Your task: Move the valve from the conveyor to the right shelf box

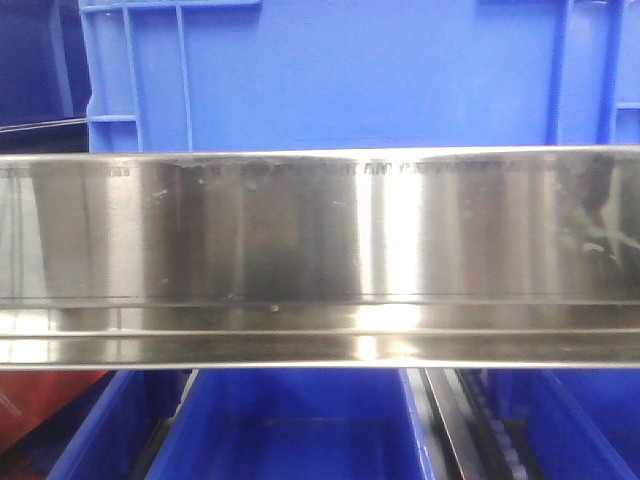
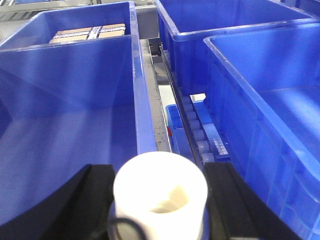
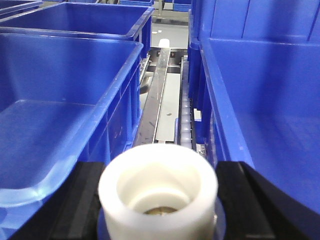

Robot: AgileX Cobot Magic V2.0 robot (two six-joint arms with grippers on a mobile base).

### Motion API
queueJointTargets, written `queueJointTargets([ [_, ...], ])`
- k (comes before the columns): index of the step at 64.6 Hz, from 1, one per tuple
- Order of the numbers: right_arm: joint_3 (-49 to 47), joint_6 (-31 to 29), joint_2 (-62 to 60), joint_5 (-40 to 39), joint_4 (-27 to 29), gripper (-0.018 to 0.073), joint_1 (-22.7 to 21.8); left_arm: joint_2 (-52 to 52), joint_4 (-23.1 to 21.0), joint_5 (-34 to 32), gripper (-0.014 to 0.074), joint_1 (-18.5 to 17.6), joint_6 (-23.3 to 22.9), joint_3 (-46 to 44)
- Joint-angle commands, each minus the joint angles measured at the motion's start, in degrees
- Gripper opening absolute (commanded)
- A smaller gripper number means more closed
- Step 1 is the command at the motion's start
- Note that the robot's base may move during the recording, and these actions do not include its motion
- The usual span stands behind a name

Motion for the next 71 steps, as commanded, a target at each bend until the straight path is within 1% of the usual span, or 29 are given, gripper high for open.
queueJointTargets([
  [1,-0.5,-0.24,-0.51,-4.49,-0.22,-0.0153,-0.1,-0.38,-0.26,-3.01,-0.0111,-0.2,-0.25,-0.37],
  [71,-0.5,-0.24,-0.51,-4.49,-0.22,-0.0153,-0.1,-0.41,-0.26,-3.12,-0.0111,-0.2,-0.25,-0.37],
])
